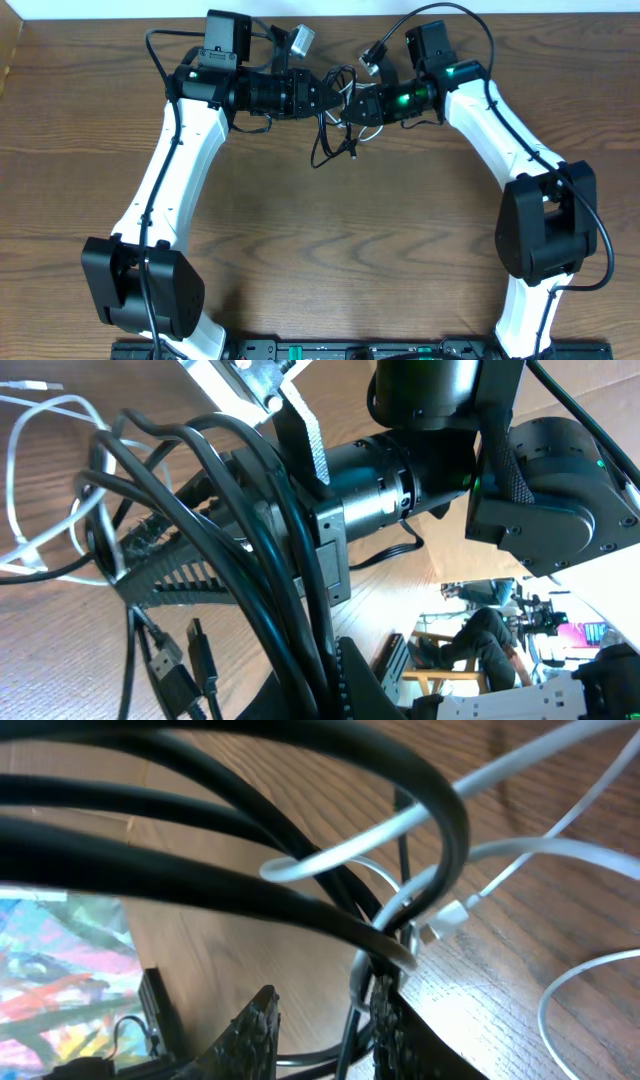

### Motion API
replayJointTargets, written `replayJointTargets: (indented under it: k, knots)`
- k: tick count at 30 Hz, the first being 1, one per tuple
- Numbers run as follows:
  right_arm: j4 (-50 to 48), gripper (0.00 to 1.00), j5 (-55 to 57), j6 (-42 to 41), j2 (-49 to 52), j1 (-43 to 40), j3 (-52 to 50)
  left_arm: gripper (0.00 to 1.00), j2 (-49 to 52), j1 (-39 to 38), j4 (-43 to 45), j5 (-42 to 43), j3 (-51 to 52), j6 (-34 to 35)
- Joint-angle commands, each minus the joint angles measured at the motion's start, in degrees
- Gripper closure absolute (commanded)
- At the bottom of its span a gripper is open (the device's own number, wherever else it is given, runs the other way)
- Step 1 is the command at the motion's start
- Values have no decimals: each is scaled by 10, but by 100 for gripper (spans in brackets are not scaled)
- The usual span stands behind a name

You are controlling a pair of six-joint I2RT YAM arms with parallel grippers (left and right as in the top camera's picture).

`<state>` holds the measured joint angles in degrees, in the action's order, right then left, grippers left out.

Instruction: Untangle cables

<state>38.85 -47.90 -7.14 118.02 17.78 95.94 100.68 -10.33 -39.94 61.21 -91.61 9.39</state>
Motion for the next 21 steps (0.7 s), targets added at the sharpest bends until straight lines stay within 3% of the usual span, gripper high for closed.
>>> replayJointTargets:
  k: [1, 12, 21]
  knots:
    - [-5, 72, 15, 3, 3, 8, 6, 92, 2, 1, 4, 19, -3, 8]
    - [-25, 72, 15, -8, 3, 21, 6, 92, 2, 0, 3, 29, -3, 9]
    - [-26, 82, 87, -42, 3, 37, 6, 92, 2, 0, 4, 28, -3, 12]
